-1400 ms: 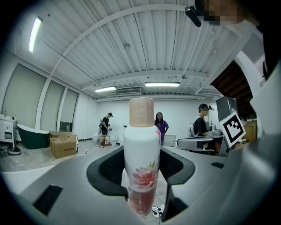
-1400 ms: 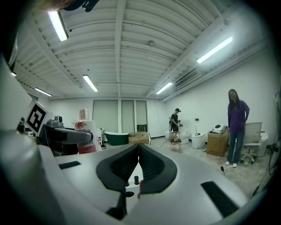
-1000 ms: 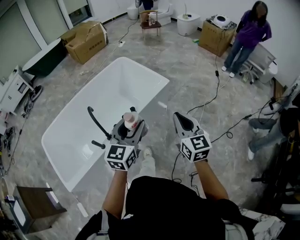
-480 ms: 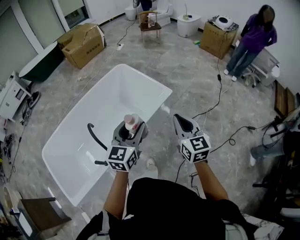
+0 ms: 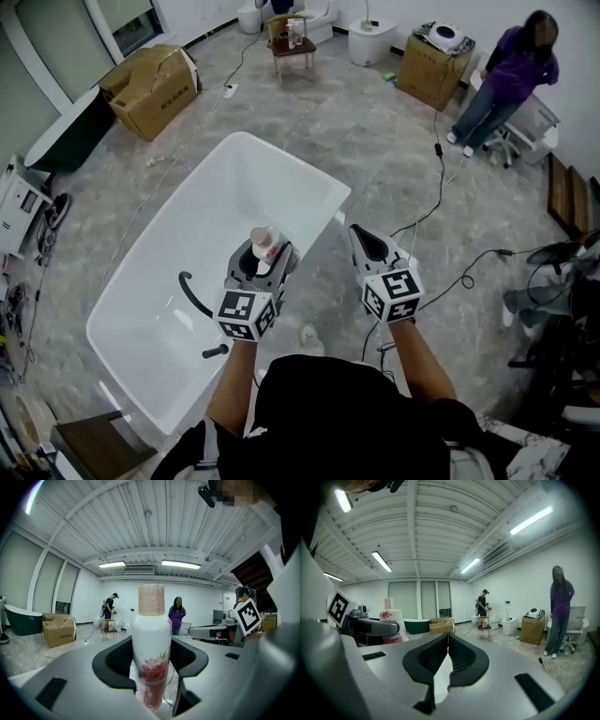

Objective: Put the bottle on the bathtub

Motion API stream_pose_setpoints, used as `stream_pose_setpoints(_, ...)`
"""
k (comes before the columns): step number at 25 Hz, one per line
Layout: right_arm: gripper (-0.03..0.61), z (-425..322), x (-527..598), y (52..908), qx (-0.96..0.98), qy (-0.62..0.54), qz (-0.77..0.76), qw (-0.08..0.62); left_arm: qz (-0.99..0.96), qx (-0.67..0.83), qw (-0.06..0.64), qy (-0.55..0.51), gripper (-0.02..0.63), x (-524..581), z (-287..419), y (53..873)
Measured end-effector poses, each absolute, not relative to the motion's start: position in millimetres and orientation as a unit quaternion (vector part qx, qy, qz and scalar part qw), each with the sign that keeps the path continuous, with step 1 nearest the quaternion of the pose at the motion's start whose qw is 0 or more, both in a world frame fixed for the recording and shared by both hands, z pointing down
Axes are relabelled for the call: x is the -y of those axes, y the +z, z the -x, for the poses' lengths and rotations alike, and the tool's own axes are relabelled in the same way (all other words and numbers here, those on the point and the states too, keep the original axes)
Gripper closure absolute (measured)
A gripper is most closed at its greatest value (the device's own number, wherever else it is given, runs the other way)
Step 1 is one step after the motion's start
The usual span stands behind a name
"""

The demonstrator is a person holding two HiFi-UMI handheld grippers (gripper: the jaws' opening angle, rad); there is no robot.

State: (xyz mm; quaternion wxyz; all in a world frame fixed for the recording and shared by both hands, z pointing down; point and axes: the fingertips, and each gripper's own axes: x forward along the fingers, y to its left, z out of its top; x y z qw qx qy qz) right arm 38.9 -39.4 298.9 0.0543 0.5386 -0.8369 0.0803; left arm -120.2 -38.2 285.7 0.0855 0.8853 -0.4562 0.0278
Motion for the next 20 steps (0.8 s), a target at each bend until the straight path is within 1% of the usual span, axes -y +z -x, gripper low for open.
stream_pose_setpoints(7, 0.554, -30, 70, 318, 0.827, 0.089, -0.552, 0.062, -0.892, 0.441, 0.095, 0.036, 0.382, 75, 128, 308)
stream_pose_setpoints(20, 0.554, -44, 115, 381, 0.822, 0.128, -0.548, 0.089, -0.885, 0.439, 0.135, 0.073, 0.382, 120, 114, 378)
